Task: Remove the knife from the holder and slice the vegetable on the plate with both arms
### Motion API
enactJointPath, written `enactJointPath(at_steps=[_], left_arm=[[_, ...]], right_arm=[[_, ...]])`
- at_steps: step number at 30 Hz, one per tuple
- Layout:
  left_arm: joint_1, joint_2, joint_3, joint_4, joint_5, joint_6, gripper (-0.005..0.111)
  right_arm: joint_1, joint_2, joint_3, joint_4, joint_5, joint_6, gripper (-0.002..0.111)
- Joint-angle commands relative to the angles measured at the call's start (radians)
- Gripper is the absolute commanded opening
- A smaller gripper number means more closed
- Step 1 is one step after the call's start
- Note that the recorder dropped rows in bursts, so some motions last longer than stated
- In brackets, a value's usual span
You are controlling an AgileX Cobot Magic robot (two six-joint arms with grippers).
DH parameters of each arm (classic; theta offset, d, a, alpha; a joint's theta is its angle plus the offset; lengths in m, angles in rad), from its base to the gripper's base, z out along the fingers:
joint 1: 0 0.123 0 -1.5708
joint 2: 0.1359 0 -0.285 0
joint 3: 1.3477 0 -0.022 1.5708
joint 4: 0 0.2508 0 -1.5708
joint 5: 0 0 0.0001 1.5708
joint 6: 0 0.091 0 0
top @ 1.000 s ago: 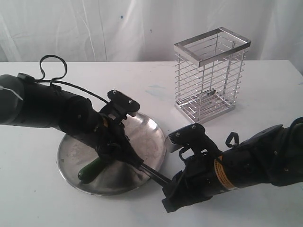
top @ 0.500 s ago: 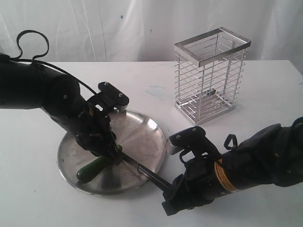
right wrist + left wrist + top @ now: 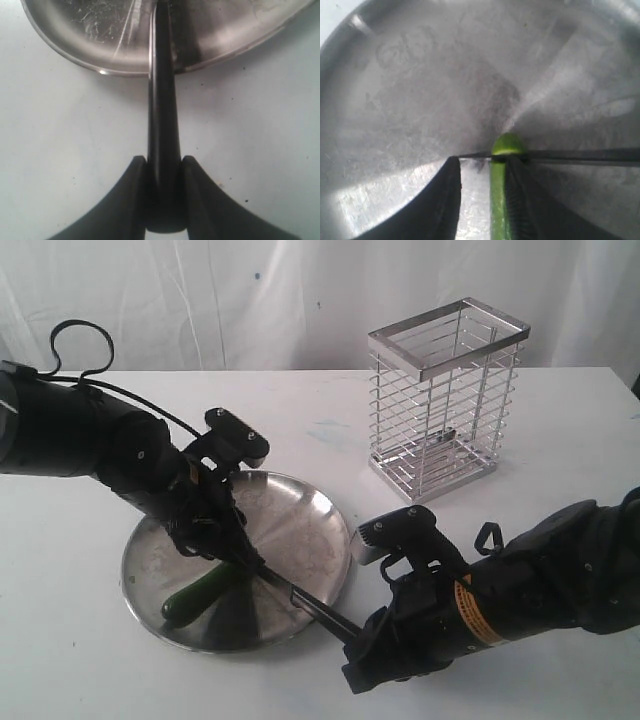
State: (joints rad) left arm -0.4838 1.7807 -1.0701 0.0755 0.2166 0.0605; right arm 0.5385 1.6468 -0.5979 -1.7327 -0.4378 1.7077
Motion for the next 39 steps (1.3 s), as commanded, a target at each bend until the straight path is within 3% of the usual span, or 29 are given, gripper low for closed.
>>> enactJointPath(at_steps=[1,24,31,36,39], left_arm=[[0.022,0.023,-0.001,0.006,0.087,-0.012,0.036],[0.022,-0.042,0.010,0.006,0.049,-0.046,0.036],[0.022,-0.095,0.017,0.006,0.181,-0.027,0.036],[-0.006,-0.095,0.071,-0.055,0.115,0.004,0.036],[-0.036,-0.089,0.096,-0.055,0.076,0.012,0.042]], right_arm=[[0.001,-0.010,-0.008,-0.012,-0.005,0.004,0.000],[0.001,-0.010,-0.008,-0.012,-0.005,0.004,0.000],[0.001,-0.010,-0.008,-0.012,0.009,0.004,0.000],[0.001,-0.010,-0.008,-0.012,0.007,0.004,0.000],[0.001,-0.010,-0.008,-0.012,0.004,0.004,0.000]])
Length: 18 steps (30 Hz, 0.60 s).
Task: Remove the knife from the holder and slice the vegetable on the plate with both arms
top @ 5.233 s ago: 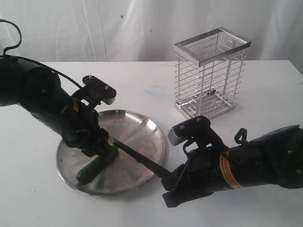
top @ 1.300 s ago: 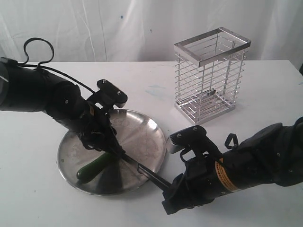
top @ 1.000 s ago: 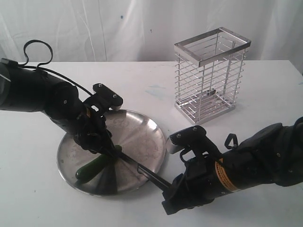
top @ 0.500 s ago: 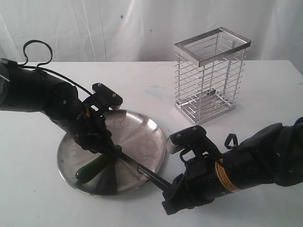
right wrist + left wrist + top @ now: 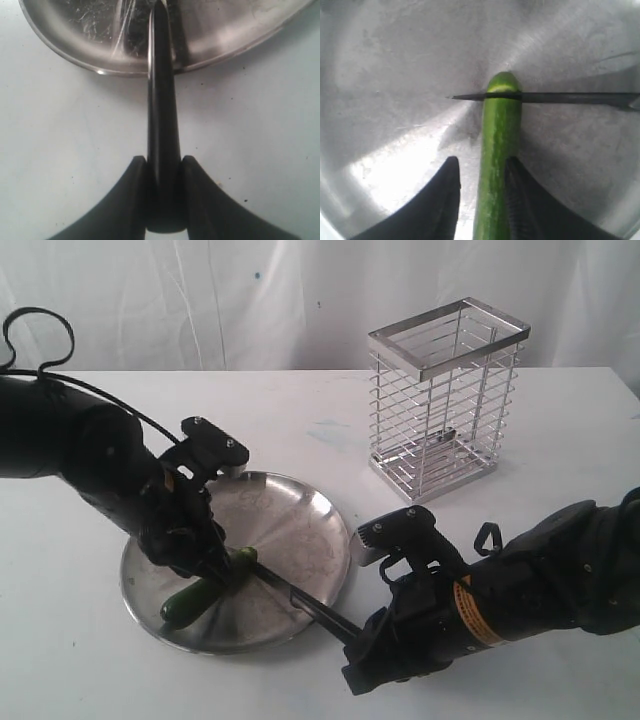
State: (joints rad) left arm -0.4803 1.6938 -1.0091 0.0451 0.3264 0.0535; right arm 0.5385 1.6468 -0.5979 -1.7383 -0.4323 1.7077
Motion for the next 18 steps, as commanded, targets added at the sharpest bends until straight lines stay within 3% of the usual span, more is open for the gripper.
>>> enactJointPath(at_steps=[1,4,13,18], left_arm=[[-0.044,0.005,0.036,-0.025,-0.037,0.024,0.046],[-0.048,0.035,0.036,-0.025,-0.042,0.027,0.053],[-0.045,0.094,0.036,-0.010,-0.123,0.025,0.051],[-0.004,0.094,0.018,-0.006,-0.132,0.025,0.051]], right_arm=[[0.001,-0.010,-0.008,-0.006,-0.001,0.004,0.000],[0.001,-0.010,-0.008,-0.006,-0.001,0.004,0.000],[0.001,-0.010,-0.008,-0.006,-0.017,0.004,0.000],[0.001,-0.010,-0.008,-0.006,-0.017,0.004,0.000]])
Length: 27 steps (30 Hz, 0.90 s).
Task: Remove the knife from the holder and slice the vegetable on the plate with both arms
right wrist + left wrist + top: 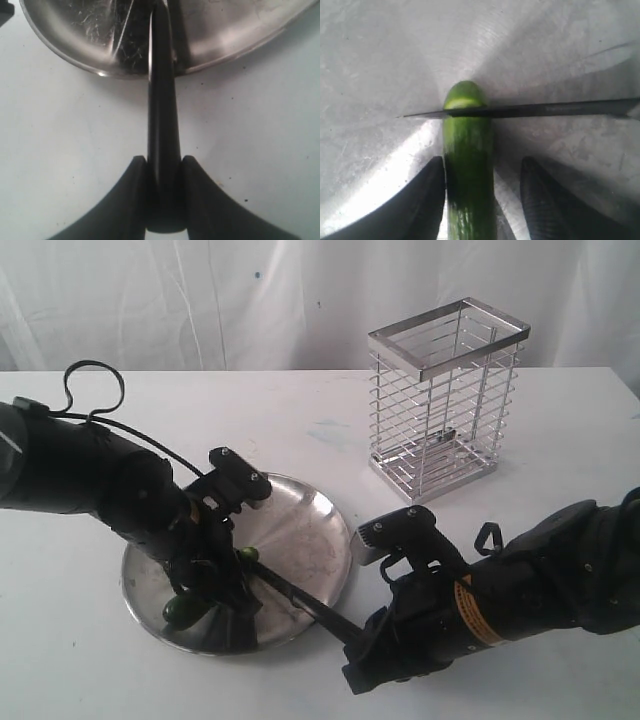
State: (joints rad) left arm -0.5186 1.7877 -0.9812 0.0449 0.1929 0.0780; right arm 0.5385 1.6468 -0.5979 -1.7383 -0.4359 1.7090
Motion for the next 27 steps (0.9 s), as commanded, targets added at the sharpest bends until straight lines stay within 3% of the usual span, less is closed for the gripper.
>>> enactJointPath(at_steps=[1,12,27], left_arm=[[0.050,0.000,-0.011,-0.006,0.001,0.001,0.051],[0.190,0.000,-0.021,-0.006,0.007,0.001,0.051],[0.196,-0.006,-0.021,-0.045,0.022,0.001,0.051]], right_arm=[[0.001,-0.010,-0.008,-0.006,-0.013,0.003,0.000],[0.001,-0.010,-0.008,-0.006,-0.013,0.003,0.000],[0.001,-0.010,-0.054,-0.006,-0.013,0.043,0.000]])
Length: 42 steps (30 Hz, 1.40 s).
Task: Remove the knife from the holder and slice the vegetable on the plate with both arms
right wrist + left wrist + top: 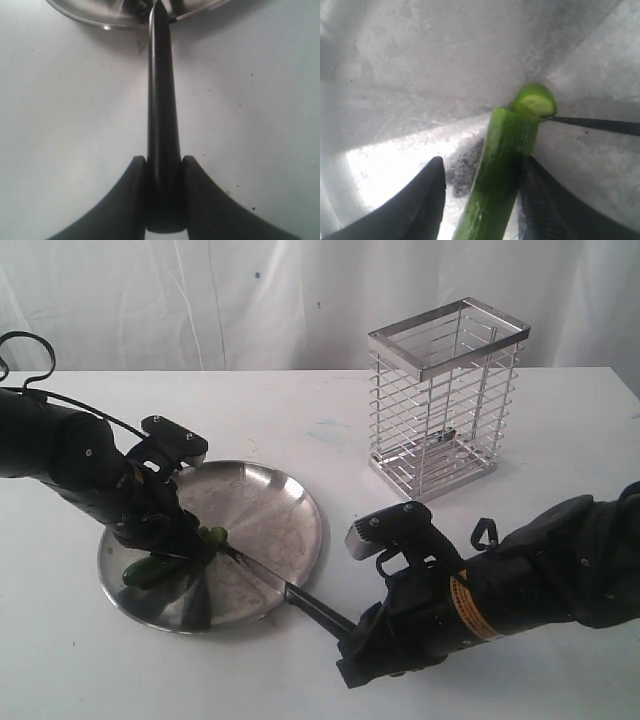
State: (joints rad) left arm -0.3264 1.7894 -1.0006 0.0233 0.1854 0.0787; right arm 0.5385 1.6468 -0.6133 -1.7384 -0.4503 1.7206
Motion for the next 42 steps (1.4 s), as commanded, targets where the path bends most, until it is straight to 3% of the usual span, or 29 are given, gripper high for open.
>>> enactJointPath(at_steps=[1,19,27,35,42], left_arm=[[0.004,-0.009,-0.002,-0.023,0.031,0.000,0.051],[0.004,-0.010,-0.002,-0.023,0.046,0.000,0.051],[0.004,-0.010,-0.002,-0.023,0.068,0.000,0.051],[0.004,-0.102,-0.002,-0.023,0.099,0.000,0.051],[0.004,-0.144,-0.002,-0.023,0.119,0.000,0.051]], right_arm=[[0.001,-0.010,-0.051,-0.006,0.002,0.035,0.000],[0.032,0.084,-0.170,-0.006,-0.060,0.090,0.000],[0.063,0.091,-0.192,-0.006,0.008,0.125,0.000],[0.077,0.091,-0.192,-0.006,-0.039,0.167,0.000],[0.108,0.091,-0.192,-0.006,0.041,0.167,0.000]])
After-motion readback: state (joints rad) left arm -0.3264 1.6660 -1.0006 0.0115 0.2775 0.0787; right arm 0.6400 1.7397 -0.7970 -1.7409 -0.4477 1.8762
